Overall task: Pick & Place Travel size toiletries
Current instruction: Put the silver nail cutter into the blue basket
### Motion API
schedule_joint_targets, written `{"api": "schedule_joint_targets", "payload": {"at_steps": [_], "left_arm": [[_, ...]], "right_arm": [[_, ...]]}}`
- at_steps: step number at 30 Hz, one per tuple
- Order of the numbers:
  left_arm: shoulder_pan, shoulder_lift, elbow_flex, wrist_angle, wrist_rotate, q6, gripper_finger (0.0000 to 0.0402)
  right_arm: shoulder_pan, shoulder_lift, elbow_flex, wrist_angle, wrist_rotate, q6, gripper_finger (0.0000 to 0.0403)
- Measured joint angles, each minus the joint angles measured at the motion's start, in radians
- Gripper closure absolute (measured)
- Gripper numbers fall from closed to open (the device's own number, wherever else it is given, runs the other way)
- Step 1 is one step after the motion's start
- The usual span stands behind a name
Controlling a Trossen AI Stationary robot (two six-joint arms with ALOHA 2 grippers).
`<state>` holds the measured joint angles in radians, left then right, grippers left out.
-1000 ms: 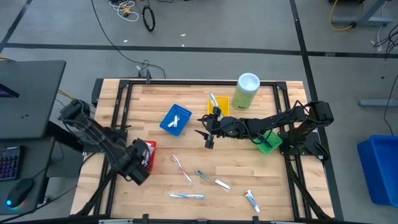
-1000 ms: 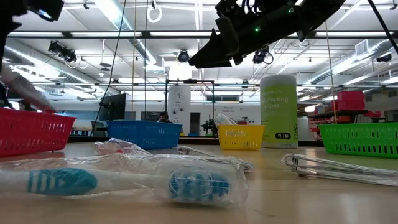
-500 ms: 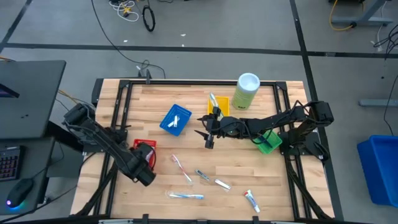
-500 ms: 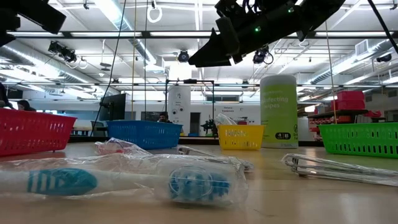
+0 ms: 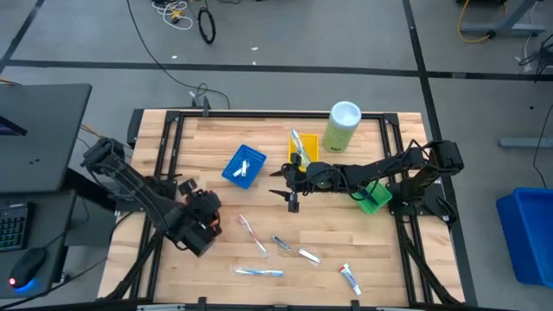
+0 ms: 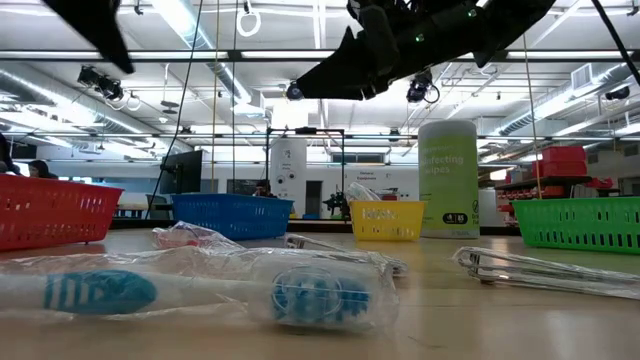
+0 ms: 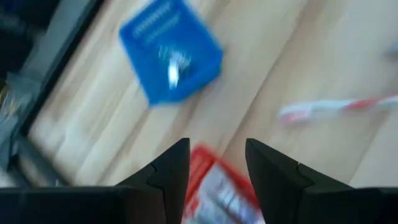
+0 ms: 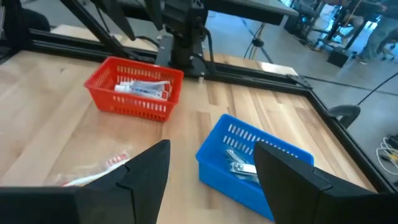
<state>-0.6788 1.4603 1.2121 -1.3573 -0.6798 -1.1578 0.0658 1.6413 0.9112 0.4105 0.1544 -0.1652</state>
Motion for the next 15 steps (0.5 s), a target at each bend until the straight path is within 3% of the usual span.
{"api": "schedule_joint_targets", "payload": {"at_steps": [3, 10, 15], "left_arm": [[0.009, -0.047, -0.006, 0.124, -0.026, 0.128, 0.0238], [0.034, -0.161, -0.134, 0.582, 0.111, 0.570, 0.0239], [0.131, -0.189, -0.287, 0.951, 0.343, 0.833, 0.0239]], "right_arm": [[0.000, 0.000, 0.000, 0.011, -0.001, 0.011, 0.0156], [0.000, 0.000, 0.000, 0.007, -0.002, 0.089, 0.0133], [0.002, 0.000, 0.000, -0.016, -0.002, 0.177, 0.0128]]}}
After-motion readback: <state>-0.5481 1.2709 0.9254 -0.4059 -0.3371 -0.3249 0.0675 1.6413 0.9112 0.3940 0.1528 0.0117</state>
